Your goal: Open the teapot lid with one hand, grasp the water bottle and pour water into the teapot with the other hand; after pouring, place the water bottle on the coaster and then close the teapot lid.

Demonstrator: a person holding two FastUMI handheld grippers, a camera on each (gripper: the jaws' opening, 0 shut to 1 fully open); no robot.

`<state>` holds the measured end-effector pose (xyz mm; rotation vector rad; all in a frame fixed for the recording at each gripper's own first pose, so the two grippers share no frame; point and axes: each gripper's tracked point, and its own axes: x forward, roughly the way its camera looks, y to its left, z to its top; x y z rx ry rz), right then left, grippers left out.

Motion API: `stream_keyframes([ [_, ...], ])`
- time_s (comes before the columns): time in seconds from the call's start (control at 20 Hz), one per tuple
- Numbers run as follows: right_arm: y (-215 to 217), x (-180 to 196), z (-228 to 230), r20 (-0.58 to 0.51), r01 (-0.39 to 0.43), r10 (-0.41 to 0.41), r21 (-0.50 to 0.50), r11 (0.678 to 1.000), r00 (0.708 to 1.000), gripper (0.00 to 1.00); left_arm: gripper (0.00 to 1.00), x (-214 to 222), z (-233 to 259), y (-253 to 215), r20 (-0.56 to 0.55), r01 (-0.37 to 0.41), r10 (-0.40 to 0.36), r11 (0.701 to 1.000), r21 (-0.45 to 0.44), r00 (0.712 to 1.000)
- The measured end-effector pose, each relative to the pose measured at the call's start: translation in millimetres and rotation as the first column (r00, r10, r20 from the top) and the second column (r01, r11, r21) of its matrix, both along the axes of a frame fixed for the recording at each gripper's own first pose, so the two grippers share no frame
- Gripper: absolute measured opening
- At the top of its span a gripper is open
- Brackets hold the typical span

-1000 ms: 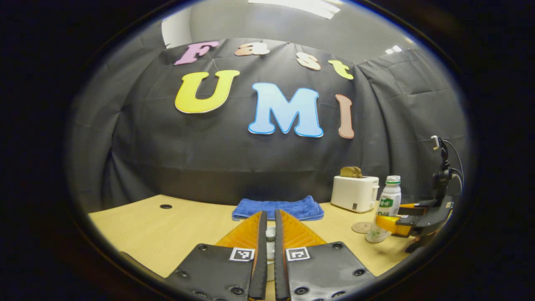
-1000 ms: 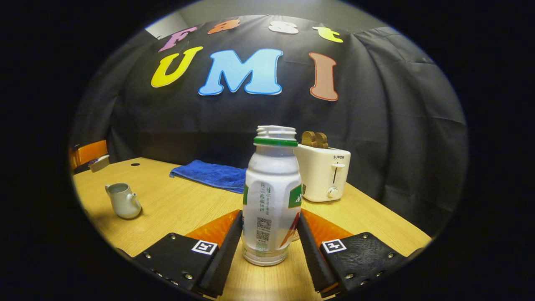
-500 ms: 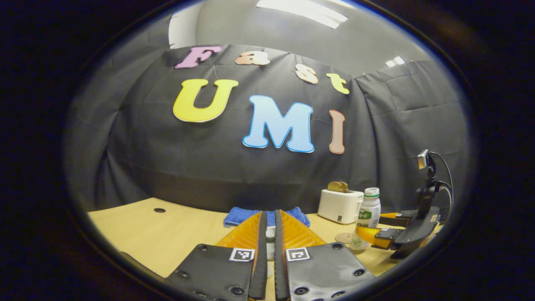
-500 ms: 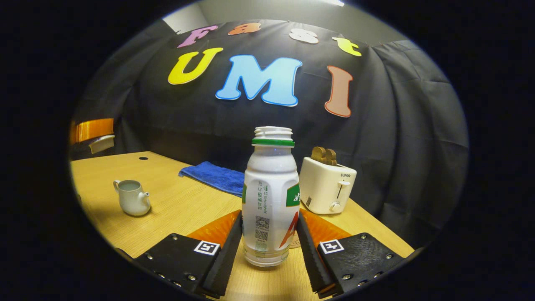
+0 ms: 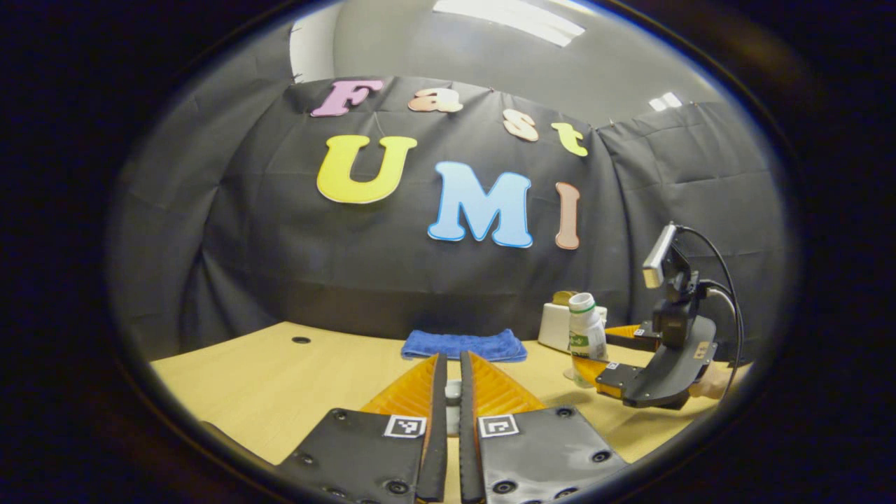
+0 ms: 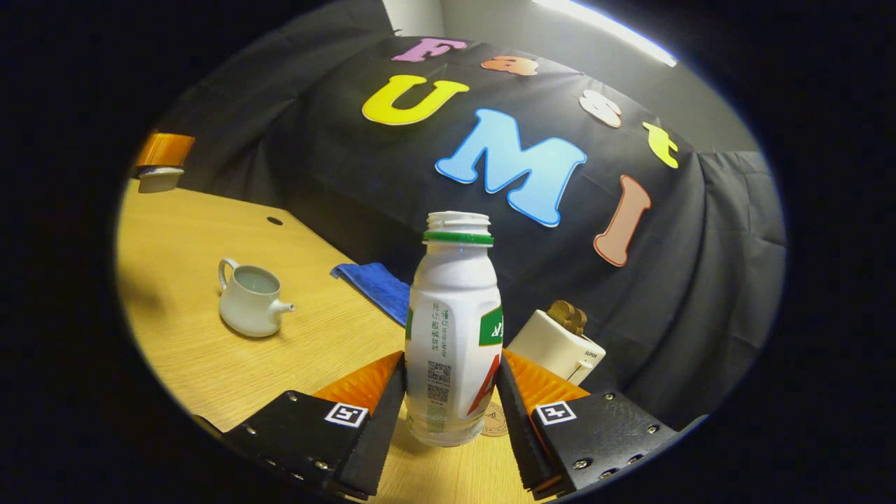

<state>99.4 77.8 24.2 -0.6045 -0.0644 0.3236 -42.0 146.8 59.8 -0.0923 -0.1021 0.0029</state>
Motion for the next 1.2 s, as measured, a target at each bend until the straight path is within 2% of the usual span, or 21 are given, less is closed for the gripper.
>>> stream_keyframes([
  [0.1,9.6,-2.8,-3.5,0.011,-0.001,0.002,-0.048,0.999,1.000,0.72,0.17,-14.3,-8.4,3.2,-0.005,-0.011,0.011,1.000,0.011,1.000],
  [0.15,12.9,-3.5,-4.9,0.018,0.000,0.002,-0.075,0.997,1.000,0.72,0.13,-18.8,-8.8,1.9,-0.002,-0.006,0.006,1.000,0.009,1.000],
  [0.25,21.7,-3.4,-10.0,0.019,-0.001,0.003,-0.141,0.990,1.000,0.72,0.13,-21.8,-8.6,6.0,0.001,-0.017,0.017,1.000,0.021,1.000],
  [0.3,26.5,-3.7,-13.1,0.015,-0.003,0.006,-0.172,0.985,1.000,0.72,0.17,-25.0,-8.8,8.1,0.002,-0.019,0.019,1.000,0.023,1.000],
  [0.55,44.1,-5.1,-17.4,0.038,-0.005,0.017,-0.299,0.954,0.999,0.72,0.17,-36.5,-8.9,15.3,-0.002,-0.031,0.031,0.999,0.022,1.000],
  [0.7,54.0,-6.5,-20.5,0.067,-0.008,0.036,-0.373,0.928,0.997,0.72,0.17,-43.8,-17.5,17.4,-0.014,-0.043,0.043,0.999,0.032,0.999],
  [0.75,56.6,-7.0,-24.0,0.068,-0.011,0.042,-0.397,0.918,0.997,0.72,0.13,-44.8,-18.2,17.8,-0.017,-0.045,0.046,0.998,0.036,0.999],
  [0.8,58.2,-7.8,-27.7,0.065,-0.016,0.048,-0.419,0.908,0.997,0.72,0.13,-44.9,-17.3,18.3,-0.015,-0.046,0.047,0.998,0.036,0.999],
  [0.85,59.8,-5.2,-30.3,0.063,-0.017,0.049,-0.436,0.900,0.997,0.72,0.17,-45.2,-16.4,19.6,-0.013,-0.046,0.046,0.998,0.035,0.999],
  [0.9,61.0,-2.5,-33.2,0.059,-0.019,0.051,-0.453,0.892,0.997,0.72,0.13,-43.3,-14.6,19.5,-0.014,-0.049,0.049,0.998,0.034,0.999],
  [1.0,63.5,0.2,-34.7,0.060,-0.016,0.051,-0.482,0.876,0.997,0.72,0.13,-43.2,-15.1,20.9,-0.018,-0.056,0.056,0.998,0.034,0.998],
  [1.05,64.8,2.4,-36.2,0.063,-0.014,0.052,-0.498,0.867,0.997,0.72,0.18,-44.1,-14.4,21.8,-0.018,-0.057,0.057,0.998,0.032,0.998],
  [1.2,67.0,4.6,-34.8,0.090,0.002,0.057,-0.551,0.834,0.994,0.72,0.17,-44.1,-14.2,25.9,-0.017,-0.061,0.062,0.998,0.026,0.998],
])
